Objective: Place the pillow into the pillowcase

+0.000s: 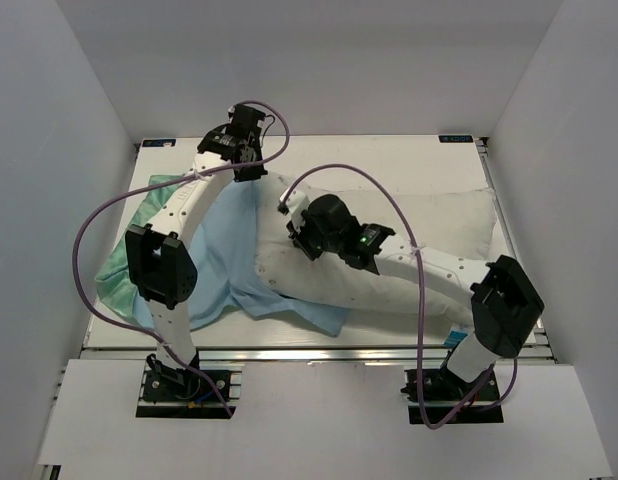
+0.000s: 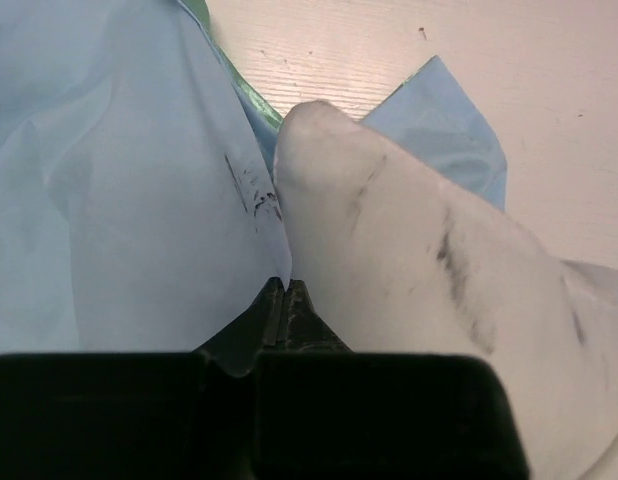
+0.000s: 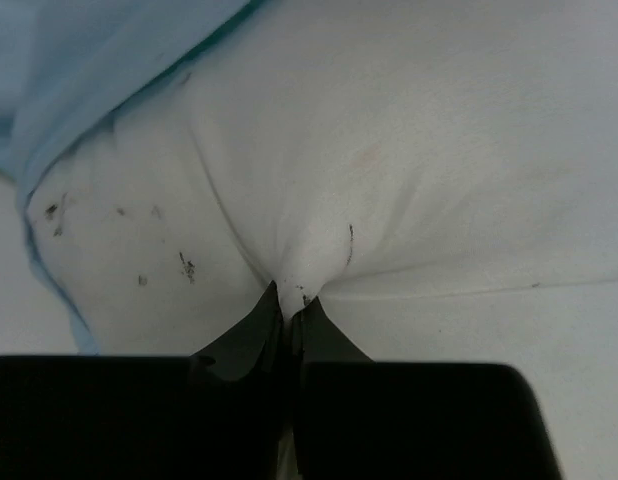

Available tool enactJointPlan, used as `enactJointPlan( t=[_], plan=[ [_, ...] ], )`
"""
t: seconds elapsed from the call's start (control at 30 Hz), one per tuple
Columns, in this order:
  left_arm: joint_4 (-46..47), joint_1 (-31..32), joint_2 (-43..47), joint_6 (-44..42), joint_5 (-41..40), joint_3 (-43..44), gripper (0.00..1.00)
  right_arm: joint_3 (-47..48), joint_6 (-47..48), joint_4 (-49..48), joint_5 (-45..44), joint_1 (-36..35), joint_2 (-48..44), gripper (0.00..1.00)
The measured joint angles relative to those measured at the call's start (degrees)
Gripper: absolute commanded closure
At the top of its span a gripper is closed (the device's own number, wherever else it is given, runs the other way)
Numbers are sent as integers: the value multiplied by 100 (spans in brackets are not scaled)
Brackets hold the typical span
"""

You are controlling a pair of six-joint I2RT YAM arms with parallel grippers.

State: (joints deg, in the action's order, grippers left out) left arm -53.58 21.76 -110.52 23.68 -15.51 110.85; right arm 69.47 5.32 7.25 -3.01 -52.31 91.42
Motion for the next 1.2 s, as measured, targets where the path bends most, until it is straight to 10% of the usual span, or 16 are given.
enactJointPlan(
  t=[0.1,0.2,0.5,0.8,1.13,1.2],
  plan=[
    [-28,2,22,66,-160,-57,100,-323,238,-275,234,-210,7,84],
    [-44,2,70,205,-400,-227,100,-411,219,-428,144,-328,2,42],
    [177,4,852,555,-918,-1224,100,-229,247,-151,-627,-203,-553,11],
    [348,7,859,719,-1056,-1257,100,977,35,-404,-275,518,-299,11],
    [341,7,745,743,-1169,-1255,100,3755,-496,50,951,1615,2656,11],
    [326,7,713,743,-1204,-1222,100,4072,-560,306,1182,1604,3165,26]
  ],
)
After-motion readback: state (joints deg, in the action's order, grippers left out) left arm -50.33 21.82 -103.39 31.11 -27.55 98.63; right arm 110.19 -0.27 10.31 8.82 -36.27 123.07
